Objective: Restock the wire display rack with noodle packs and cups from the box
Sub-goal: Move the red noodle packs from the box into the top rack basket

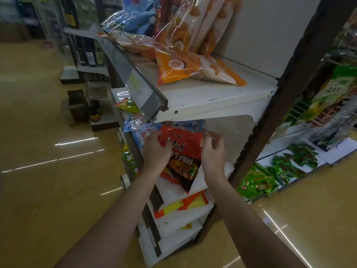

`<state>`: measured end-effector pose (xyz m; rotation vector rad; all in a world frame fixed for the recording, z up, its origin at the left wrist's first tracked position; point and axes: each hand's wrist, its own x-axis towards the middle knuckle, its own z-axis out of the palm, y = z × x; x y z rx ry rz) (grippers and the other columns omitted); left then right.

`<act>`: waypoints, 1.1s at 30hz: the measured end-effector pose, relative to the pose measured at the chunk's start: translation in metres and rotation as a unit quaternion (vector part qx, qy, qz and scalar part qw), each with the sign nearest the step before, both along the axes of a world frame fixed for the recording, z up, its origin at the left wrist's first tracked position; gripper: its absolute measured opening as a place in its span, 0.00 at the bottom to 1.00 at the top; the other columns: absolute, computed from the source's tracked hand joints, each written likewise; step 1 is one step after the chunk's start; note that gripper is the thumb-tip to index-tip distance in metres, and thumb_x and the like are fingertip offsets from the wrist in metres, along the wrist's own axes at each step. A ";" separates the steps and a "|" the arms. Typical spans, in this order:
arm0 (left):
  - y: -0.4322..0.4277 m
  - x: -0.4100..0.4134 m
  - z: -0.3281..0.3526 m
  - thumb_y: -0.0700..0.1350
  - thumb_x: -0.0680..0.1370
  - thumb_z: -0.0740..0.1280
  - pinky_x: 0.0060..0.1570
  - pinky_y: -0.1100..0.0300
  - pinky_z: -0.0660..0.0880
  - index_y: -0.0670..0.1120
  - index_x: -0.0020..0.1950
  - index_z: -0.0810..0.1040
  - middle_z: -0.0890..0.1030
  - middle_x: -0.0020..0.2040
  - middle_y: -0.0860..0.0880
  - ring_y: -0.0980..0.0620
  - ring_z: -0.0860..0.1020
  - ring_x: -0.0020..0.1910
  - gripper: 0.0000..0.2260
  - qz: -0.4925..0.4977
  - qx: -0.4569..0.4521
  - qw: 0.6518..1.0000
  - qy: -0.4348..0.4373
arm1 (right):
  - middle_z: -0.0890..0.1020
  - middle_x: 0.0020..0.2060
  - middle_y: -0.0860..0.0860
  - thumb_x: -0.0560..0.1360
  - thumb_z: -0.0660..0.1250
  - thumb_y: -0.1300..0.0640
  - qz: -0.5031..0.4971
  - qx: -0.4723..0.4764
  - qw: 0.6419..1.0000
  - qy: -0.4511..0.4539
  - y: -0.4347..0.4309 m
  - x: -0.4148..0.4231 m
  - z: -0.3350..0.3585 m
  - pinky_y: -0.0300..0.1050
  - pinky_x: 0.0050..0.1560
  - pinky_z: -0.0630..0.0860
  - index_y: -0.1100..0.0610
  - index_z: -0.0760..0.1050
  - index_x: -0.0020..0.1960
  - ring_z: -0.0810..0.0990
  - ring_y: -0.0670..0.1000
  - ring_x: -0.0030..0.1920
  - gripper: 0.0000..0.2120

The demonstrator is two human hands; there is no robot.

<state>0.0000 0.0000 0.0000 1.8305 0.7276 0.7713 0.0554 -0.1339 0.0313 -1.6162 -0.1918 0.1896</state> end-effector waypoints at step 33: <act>-0.106 0.003 0.011 0.51 0.80 0.62 0.37 0.61 0.76 0.55 0.68 0.67 0.80 0.48 0.55 0.58 0.81 0.40 0.16 -0.062 -0.161 0.984 -0.037 | 0.78 0.48 0.45 0.79 0.64 0.44 0.008 -0.021 1.000 -0.001 -0.096 0.014 -0.019 0.35 0.42 0.78 0.46 0.63 0.61 0.79 0.44 0.45 0.15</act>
